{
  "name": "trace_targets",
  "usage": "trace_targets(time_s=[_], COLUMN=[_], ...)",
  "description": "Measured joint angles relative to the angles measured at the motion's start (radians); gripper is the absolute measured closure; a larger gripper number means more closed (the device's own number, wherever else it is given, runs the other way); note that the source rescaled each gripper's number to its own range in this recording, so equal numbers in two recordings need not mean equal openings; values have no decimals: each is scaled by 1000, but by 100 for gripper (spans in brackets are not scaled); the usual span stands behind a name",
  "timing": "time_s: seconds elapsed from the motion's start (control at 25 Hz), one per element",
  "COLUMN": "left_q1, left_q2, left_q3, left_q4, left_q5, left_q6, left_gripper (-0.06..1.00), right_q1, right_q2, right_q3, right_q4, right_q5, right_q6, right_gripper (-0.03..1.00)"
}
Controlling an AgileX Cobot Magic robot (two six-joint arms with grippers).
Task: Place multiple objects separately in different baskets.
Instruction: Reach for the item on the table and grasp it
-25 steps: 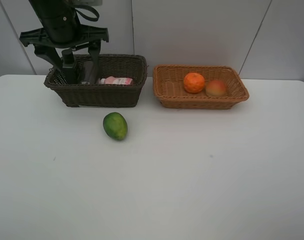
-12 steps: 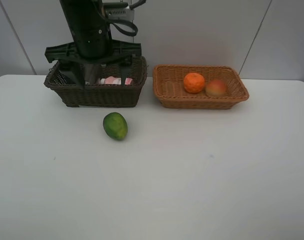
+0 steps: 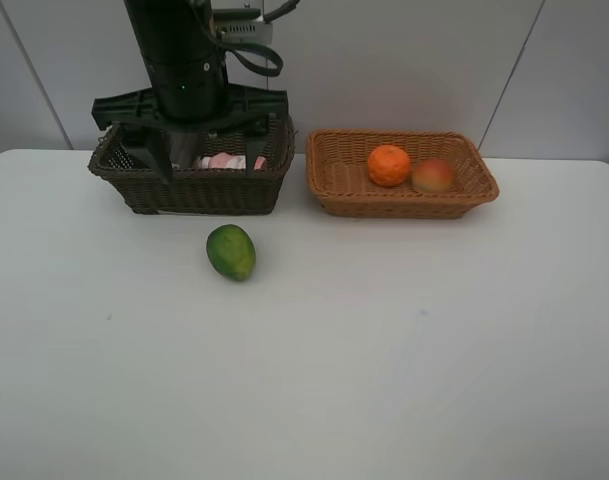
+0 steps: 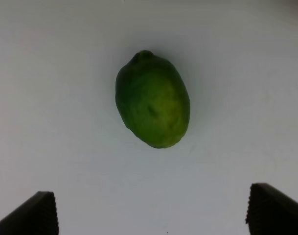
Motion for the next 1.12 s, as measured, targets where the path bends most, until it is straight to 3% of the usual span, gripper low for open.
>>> trace_targets(time_s=[0.4,0.92,1.12], left_q1=[0,0,13], left_q2=[48,201,205], left_q3=[0,7,101], left_q4=[69,-10,-49], left_q5=[0,-141,-273], left_q6=[-39,15,43], left_gripper=[-4,-4,-5], right_q1=[0,0,0], right_q2=[0,0,0], right_q3=[0,0,0], right_q4=[0,0,0], right_q5=[0,0,0], right_q6=[0,0,0], right_gripper=[9,9,9])
